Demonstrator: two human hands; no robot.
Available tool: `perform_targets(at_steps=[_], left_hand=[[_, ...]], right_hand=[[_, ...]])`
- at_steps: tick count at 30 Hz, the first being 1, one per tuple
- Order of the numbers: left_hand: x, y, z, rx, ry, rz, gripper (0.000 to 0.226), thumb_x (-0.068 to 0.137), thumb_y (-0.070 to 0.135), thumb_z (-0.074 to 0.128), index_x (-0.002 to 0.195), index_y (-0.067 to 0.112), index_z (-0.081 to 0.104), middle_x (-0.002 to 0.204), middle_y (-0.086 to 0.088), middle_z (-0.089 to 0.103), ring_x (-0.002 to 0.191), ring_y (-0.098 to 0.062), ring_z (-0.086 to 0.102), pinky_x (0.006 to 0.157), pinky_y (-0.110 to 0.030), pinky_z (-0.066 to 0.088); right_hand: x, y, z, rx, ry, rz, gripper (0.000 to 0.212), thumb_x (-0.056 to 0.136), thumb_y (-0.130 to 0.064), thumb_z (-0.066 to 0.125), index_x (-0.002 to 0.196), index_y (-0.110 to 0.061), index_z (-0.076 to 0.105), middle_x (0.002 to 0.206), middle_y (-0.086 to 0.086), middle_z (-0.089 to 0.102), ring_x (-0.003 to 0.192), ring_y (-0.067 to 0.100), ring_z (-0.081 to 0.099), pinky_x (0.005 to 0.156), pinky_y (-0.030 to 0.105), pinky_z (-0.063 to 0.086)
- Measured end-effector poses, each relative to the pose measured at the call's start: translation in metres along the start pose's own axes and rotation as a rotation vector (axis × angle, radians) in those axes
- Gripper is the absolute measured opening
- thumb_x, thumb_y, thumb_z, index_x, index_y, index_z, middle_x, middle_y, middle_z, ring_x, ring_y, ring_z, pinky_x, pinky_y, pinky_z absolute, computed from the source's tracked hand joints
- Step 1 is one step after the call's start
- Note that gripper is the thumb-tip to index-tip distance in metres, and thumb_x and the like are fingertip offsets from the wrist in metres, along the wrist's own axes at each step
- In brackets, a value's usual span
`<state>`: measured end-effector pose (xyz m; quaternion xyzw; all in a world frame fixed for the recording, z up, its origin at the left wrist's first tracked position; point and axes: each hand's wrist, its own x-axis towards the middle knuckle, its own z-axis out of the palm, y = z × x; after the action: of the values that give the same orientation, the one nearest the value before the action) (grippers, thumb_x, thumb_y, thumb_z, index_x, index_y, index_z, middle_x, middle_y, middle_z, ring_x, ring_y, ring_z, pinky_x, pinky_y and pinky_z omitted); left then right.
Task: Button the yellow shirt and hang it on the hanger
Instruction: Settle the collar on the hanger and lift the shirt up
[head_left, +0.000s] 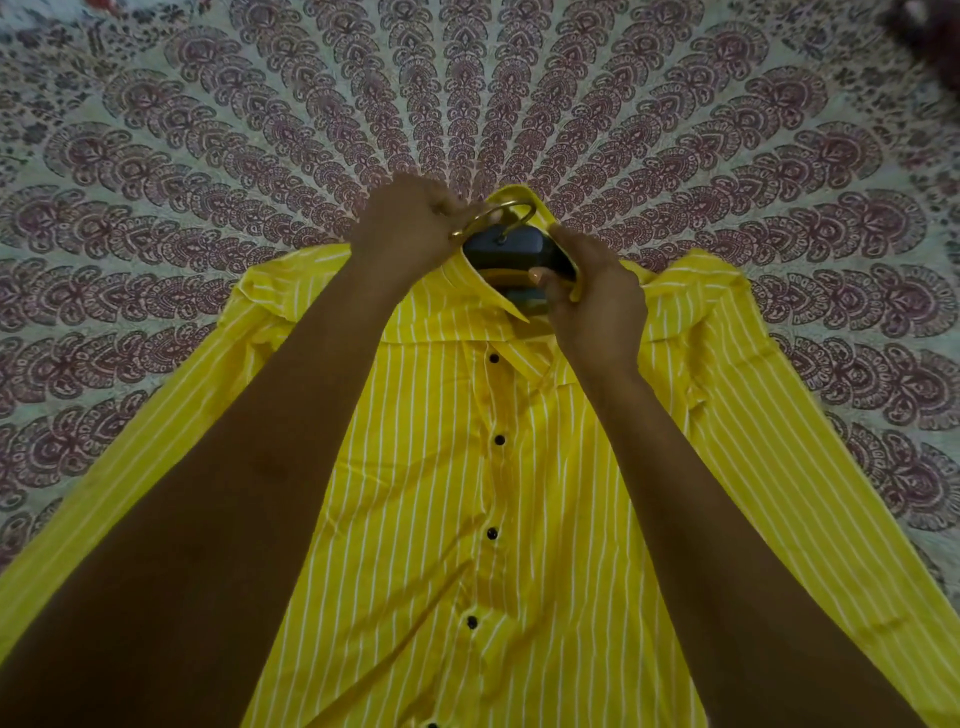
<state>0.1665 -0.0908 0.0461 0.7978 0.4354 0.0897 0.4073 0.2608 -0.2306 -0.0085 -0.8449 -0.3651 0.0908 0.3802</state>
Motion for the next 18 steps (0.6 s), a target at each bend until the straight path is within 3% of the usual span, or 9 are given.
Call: perform_targets(at_steps=[3, 5, 8, 12, 14, 15, 18], left_hand=[[0.002, 0.003, 0.006, 0.267, 0.054, 0.022, 0.024, 0.089, 0.027, 0.057, 0.085, 0.007, 0.071, 0.088, -0.018, 0.068, 0.088, -0.034, 0.062, 0.077, -0.037, 0.049], [0.001, -0.002, 0.006, 0.176, 0.086, -0.010, 0.024, 0.091, 0.020, 0.053, 0.074, 0.010, 0.066, 0.081, -0.014, 0.066, 0.087, -0.032, 0.062, 0.076, -0.039, 0.050], [-0.002, -0.011, -0.001, -0.178, 0.068, -0.109, 0.034, 0.092, 0.015, 0.050, 0.059, 0.020, 0.050, 0.061, -0.003, 0.047, 0.070, -0.024, 0.052, 0.070, -0.039, 0.049], [-0.010, -0.018, -0.004, -0.415, -0.029, -0.253, 0.026, 0.093, 0.009, 0.050, 0.069, 0.018, 0.056, 0.055, 0.001, 0.054, 0.053, -0.009, 0.049, 0.057, -0.020, 0.042], [-0.014, -0.026, -0.007, -0.432, -0.086, -0.272, 0.013, 0.092, 0.013, 0.053, 0.084, 0.013, 0.064, 0.054, 0.006, 0.060, 0.058, -0.009, 0.055, 0.064, -0.023, 0.047], [-0.016, -0.030, -0.009, -0.421, -0.125, -0.267, 0.013, 0.092, 0.016, 0.055, 0.095, 0.010, 0.066, 0.062, 0.004, 0.062, 0.067, -0.012, 0.057, 0.070, -0.027, 0.048], [-0.026, -0.045, -0.020, -0.251, -0.275, -0.129, 0.021, 0.090, 0.021, 0.058, 0.105, 0.009, 0.066, 0.081, 0.001, 0.064, 0.083, -0.013, 0.060, 0.078, -0.027, 0.048]], right_hand=[[-0.012, 0.000, 0.005, 0.070, -0.016, -0.014, 0.055, 0.082, -0.050, 0.052, 0.127, -0.019, 0.054, 0.127, 0.001, 0.059, 0.116, 0.016, 0.054, 0.088, 0.030, 0.045], [-0.015, -0.001, 0.005, 0.210, -0.021, -0.023, 0.059, 0.083, -0.055, 0.046, 0.124, -0.014, 0.055, 0.122, 0.003, 0.061, 0.113, 0.014, 0.056, 0.093, 0.031, 0.047], [-0.013, -0.006, 0.003, 0.391, -0.054, 0.025, 0.048, 0.088, -0.046, 0.042, 0.119, -0.011, 0.056, 0.107, 0.000, 0.064, 0.100, 0.013, 0.060, 0.085, 0.035, 0.049], [-0.013, -0.011, 0.017, 0.384, -0.037, 0.081, 0.026, 0.087, -0.031, 0.050, 0.104, -0.013, 0.058, 0.082, -0.006, 0.058, 0.077, 0.008, 0.055, 0.070, 0.028, 0.044], [-0.015, -0.008, 0.023, 0.411, -0.065, 0.092, 0.011, 0.084, -0.028, 0.052, 0.078, -0.021, 0.057, 0.069, -0.013, 0.054, 0.066, -0.003, 0.049, 0.066, 0.023, 0.039], [-0.014, -0.006, 0.022, 0.458, -0.092, 0.109, 0.014, 0.083, -0.027, 0.052, 0.070, -0.024, 0.053, 0.065, -0.014, 0.051, 0.062, -0.004, 0.046, 0.064, 0.020, 0.037], [-0.014, 0.002, 0.005, 0.663, -0.212, 0.166, 0.021, 0.087, -0.017, 0.054, 0.066, -0.020, 0.052, 0.059, -0.013, 0.051, 0.062, -0.003, 0.044, 0.062, 0.015, 0.036]])
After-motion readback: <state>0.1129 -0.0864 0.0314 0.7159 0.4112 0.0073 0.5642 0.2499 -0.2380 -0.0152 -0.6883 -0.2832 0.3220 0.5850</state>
